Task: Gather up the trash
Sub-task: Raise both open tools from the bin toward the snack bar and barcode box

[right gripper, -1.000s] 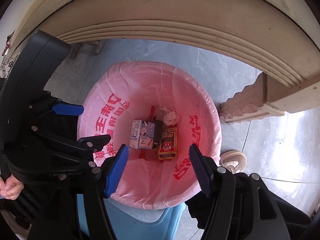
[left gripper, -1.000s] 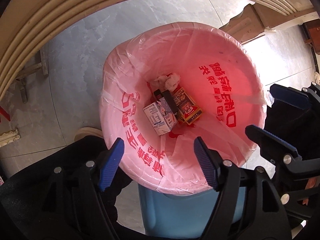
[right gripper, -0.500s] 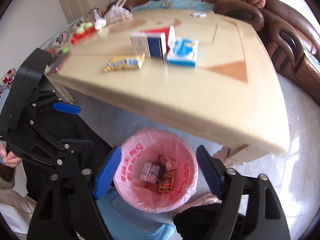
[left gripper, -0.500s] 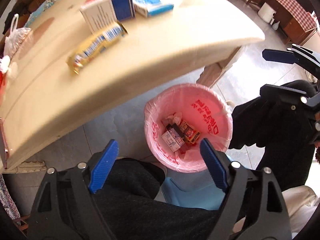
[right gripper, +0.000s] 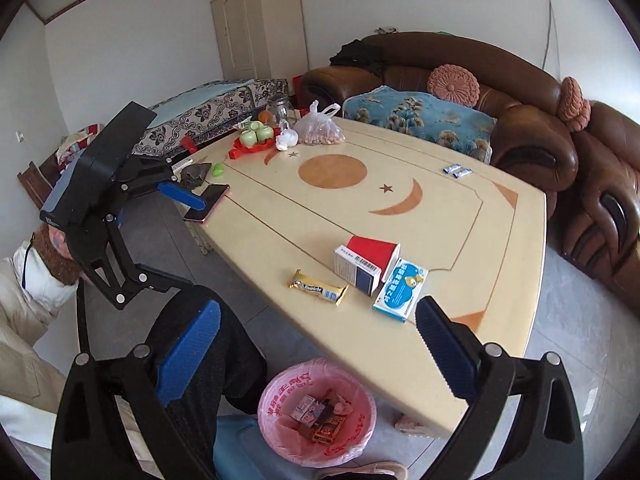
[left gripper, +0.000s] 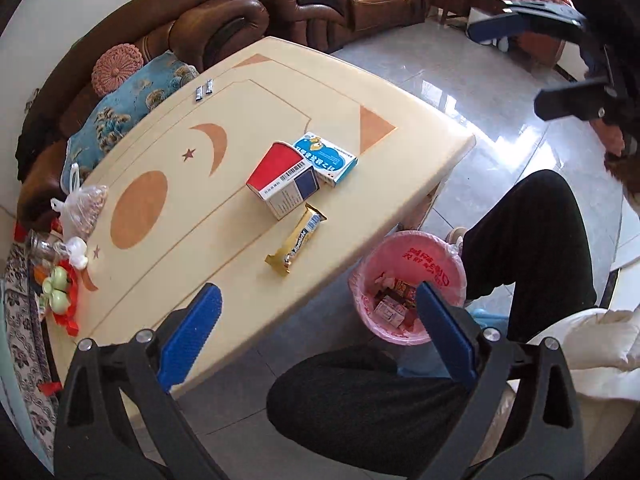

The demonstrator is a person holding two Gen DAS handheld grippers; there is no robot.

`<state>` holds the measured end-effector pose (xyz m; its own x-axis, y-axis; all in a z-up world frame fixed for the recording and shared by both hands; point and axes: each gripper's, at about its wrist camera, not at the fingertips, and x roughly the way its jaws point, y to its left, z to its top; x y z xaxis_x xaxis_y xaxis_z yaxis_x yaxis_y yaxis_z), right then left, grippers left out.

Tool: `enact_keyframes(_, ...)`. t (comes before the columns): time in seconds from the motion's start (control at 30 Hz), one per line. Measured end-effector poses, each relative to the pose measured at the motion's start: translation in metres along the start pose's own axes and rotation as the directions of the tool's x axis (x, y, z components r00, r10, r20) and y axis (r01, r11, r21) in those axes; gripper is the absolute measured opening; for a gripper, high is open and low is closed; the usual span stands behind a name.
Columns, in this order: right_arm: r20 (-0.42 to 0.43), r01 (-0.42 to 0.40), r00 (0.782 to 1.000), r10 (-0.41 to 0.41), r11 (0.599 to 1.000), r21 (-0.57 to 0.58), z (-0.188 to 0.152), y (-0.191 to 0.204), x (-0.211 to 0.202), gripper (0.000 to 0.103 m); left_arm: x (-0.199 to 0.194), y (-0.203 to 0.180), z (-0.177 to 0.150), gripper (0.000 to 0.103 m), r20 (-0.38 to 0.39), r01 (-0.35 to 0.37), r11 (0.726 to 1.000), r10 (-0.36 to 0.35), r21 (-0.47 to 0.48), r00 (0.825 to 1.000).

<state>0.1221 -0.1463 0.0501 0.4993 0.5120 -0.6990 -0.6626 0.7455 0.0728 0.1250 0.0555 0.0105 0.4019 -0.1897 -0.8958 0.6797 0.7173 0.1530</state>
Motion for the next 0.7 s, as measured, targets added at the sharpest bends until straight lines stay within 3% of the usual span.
enact_keyframes(0.27,-0.064,0.023,0.998,-0.029,0.995,-0.094,0.046,-0.017,0.019,0.096,0.001,-0.001,0.023,0.095,-0.017,-0.049,0.983,0.053,0.179,0.998)
enact_keyframes(0.57,-0.137,-0.030,0.991,0.015,0.993,-0.110,0.057,-0.038,0.074,0.096,0.047,0.009,0.032,0.095,-0.075,0.041,0.976,-0.025,0.212,0.997)
enact_keyframes(0.7,-0.176,-0.048,0.984,0.027,0.992,-0.117,0.054,-0.046,0.099,0.096,0.075,0.012,0.031,0.095,-0.098,0.117,0.970,-0.097,0.215,0.990)
